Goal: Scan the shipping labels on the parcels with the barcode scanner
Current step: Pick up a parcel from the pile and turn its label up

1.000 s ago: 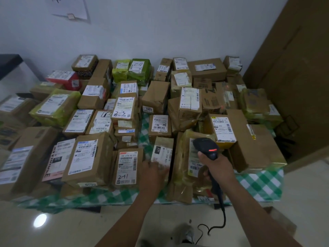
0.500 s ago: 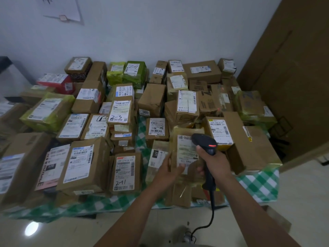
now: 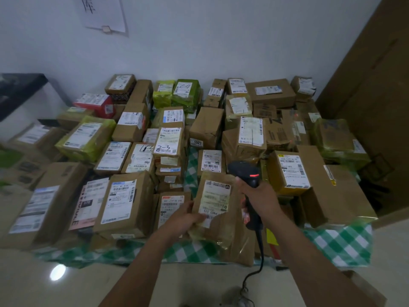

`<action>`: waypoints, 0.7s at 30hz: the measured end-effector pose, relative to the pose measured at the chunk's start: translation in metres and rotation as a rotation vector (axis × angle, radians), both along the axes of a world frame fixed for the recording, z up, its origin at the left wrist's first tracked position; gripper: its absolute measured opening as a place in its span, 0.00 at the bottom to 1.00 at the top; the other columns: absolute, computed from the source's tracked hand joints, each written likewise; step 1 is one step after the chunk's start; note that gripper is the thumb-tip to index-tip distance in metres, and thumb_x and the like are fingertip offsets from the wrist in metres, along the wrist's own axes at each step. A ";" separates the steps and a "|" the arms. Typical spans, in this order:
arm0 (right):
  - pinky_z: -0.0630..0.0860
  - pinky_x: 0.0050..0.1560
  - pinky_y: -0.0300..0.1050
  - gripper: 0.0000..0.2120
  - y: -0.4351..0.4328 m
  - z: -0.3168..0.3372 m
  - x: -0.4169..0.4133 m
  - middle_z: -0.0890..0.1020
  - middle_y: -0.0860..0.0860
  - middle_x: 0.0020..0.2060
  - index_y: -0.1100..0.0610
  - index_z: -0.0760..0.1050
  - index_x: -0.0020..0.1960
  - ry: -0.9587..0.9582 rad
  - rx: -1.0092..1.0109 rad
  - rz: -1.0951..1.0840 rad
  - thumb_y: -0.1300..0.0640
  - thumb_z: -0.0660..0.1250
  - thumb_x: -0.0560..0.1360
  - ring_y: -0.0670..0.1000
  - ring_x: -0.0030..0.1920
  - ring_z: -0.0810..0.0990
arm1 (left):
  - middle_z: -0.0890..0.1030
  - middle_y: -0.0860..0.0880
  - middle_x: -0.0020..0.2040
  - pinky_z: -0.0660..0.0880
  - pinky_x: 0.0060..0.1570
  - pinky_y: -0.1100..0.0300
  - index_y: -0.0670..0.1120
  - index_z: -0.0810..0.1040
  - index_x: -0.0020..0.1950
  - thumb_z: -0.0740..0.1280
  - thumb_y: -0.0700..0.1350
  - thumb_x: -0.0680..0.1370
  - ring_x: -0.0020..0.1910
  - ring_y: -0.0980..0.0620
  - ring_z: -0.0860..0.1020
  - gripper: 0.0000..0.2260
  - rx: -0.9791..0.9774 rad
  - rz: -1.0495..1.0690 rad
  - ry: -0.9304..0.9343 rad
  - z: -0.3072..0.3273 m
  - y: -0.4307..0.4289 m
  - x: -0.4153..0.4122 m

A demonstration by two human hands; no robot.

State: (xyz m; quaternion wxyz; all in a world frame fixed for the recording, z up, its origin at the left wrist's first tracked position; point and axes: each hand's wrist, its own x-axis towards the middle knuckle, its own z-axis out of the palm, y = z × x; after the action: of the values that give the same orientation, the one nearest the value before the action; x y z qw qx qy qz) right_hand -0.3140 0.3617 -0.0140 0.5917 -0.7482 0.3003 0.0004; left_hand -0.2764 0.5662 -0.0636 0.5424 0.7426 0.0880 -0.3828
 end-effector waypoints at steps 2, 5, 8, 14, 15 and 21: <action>0.77 0.28 0.44 0.15 -0.010 0.003 0.006 0.79 0.55 0.24 0.58 0.76 0.37 -0.021 0.027 -0.050 0.47 0.71 0.74 0.51 0.22 0.77 | 0.79 0.50 0.64 0.79 0.54 0.52 0.50 0.65 0.73 0.70 0.45 0.77 0.51 0.54 0.80 0.26 0.092 -0.035 -0.132 0.006 -0.008 0.005; 0.78 0.35 0.49 0.19 -0.032 0.010 0.015 0.79 0.56 0.26 0.60 0.76 0.36 -0.064 -0.004 -0.101 0.45 0.71 0.74 0.53 0.25 0.78 | 0.75 0.50 0.66 0.75 0.54 0.57 0.51 0.65 0.73 0.71 0.49 0.77 0.56 0.54 0.76 0.27 0.266 0.014 -0.469 0.017 -0.031 0.020; 0.77 0.33 0.46 0.18 -0.057 0.019 0.026 0.80 0.53 0.28 0.61 0.77 0.41 -0.134 0.000 -0.155 0.44 0.70 0.74 0.53 0.25 0.78 | 0.70 0.47 0.68 0.71 0.64 0.52 0.51 0.65 0.74 0.70 0.52 0.77 0.68 0.47 0.70 0.28 0.337 0.004 -0.714 0.028 -0.073 0.040; 0.76 0.34 0.48 0.19 -0.108 0.030 0.040 0.79 0.54 0.26 0.60 0.76 0.35 -0.162 0.002 -0.204 0.45 0.70 0.74 0.54 0.26 0.77 | 0.66 0.46 0.72 0.68 0.67 0.53 0.47 0.62 0.76 0.70 0.59 0.75 0.71 0.47 0.66 0.35 0.383 -0.100 -0.922 0.048 -0.176 0.074; 0.75 0.33 0.47 0.19 -0.115 0.031 0.041 0.79 0.54 0.26 0.60 0.76 0.36 -0.162 0.016 -0.212 0.45 0.70 0.75 0.54 0.26 0.77 | 0.66 0.46 0.72 0.69 0.67 0.51 0.46 0.61 0.76 0.70 0.62 0.74 0.70 0.46 0.67 0.38 0.428 -0.107 -0.924 0.046 -0.189 0.078; 0.75 0.31 0.46 0.18 -0.145 0.029 0.048 0.79 0.57 0.31 0.63 0.77 0.43 -0.144 0.106 -0.205 0.47 0.70 0.75 0.53 0.26 0.76 | 0.62 0.41 0.75 0.68 0.67 0.47 0.39 0.47 0.79 0.71 0.70 0.67 0.73 0.42 0.64 0.56 0.602 -0.024 -0.649 0.037 -0.226 0.097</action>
State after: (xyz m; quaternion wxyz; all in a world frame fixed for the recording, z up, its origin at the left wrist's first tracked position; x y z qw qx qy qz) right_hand -0.2661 0.2164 0.0153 0.6475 -0.6792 0.3314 -0.0977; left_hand -0.1794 0.3400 -0.0269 0.2972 0.9502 0.0120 -0.0933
